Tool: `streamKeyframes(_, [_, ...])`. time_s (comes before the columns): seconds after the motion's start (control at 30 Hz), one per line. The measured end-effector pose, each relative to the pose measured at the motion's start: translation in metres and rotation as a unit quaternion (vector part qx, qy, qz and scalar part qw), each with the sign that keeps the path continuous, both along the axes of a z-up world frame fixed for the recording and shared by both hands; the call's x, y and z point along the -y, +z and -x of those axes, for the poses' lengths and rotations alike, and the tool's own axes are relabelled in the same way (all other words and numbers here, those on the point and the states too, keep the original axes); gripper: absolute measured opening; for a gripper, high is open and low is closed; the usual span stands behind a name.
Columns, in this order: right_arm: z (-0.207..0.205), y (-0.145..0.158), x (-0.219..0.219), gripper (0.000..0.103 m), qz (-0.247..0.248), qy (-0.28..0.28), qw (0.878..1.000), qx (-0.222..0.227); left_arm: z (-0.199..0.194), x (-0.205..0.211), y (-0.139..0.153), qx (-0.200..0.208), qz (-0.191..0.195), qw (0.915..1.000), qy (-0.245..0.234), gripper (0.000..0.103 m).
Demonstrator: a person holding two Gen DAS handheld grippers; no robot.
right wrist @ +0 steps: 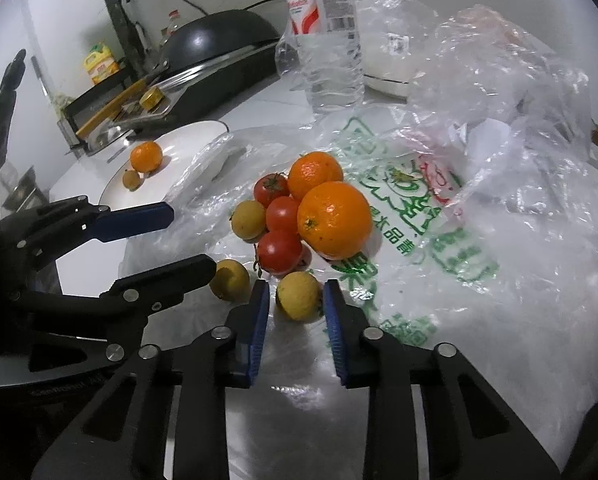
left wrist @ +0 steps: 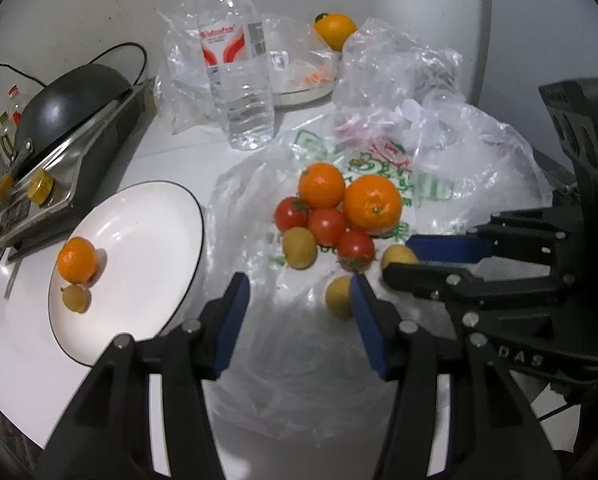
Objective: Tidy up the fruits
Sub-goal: 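Grasp a yellow fruit with the left tool while the right tool grasps another yellow fruit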
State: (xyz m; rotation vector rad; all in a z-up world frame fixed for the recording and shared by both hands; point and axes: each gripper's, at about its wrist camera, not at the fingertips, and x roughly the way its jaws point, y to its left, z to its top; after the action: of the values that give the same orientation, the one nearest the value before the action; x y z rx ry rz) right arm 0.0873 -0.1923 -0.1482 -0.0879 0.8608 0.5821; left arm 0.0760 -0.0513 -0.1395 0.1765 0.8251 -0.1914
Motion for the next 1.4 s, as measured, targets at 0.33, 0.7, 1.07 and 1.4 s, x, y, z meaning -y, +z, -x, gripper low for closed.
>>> streamKeyframes(0.33, [0.002,0.018,0.024,0.025,-0.014,-0.018,0.999,0.027,-0.004,0.013,-0.003,-0.017,0.004,0.9995,-0.026,0.048])
streamKeyframes(0.7, [0.009,0.023,0.031,0.025,-0.021,-0.031,0.999,0.036,-0.009,0.029,-0.016,-0.047,-0.003,0.9974,-0.055,0.028])
streamKeyframes(1.07, [0.017,0.034,0.025,0.025,-0.017,-0.029,0.998,0.05,0.002,0.022,-0.001,-0.028,0.019,0.9975,-0.062,0.028])
streamKeyframes(1.4, [0.02,0.047,0.003,0.025,-0.004,-0.03,0.997,0.065,0.014,-0.003,0.021,0.01,0.031,0.998,-0.054,0.028])
